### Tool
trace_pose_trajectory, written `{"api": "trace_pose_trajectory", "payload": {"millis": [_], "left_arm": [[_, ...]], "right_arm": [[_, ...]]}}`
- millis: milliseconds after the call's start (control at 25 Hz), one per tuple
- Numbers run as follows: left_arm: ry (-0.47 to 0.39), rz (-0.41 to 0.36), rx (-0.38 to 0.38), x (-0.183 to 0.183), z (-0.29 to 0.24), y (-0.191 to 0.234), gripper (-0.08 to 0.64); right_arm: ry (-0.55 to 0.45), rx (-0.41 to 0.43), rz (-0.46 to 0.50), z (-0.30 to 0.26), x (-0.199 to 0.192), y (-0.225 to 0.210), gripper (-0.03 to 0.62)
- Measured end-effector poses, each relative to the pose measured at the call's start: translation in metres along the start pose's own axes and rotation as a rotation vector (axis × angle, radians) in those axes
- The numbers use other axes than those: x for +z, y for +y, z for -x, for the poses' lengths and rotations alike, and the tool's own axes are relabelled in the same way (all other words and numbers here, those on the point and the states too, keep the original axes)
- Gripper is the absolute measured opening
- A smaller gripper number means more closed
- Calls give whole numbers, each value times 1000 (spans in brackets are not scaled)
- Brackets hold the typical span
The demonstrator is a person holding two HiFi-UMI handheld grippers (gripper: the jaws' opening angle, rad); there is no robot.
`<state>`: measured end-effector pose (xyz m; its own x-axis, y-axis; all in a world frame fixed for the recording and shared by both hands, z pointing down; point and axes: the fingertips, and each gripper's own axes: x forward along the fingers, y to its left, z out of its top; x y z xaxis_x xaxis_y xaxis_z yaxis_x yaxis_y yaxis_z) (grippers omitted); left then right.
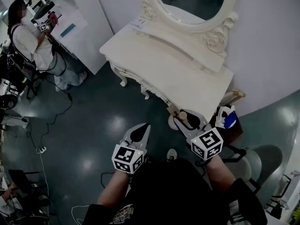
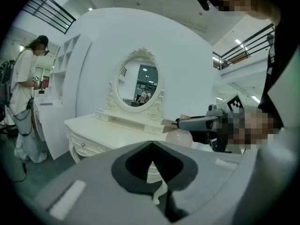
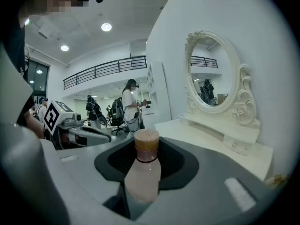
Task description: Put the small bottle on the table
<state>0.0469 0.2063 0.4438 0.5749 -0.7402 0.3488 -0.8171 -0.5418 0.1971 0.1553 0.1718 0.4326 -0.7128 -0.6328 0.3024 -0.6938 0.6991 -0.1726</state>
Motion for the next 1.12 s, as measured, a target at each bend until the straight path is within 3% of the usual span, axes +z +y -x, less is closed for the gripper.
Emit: {"api": "trace_pose_trajectory", "payload": {"millis": [1120], "left_arm": [[3,35,-14,-16,30,7,0]], "right_arm": [[15,-2,-25,-6,-10,36,166]]}}
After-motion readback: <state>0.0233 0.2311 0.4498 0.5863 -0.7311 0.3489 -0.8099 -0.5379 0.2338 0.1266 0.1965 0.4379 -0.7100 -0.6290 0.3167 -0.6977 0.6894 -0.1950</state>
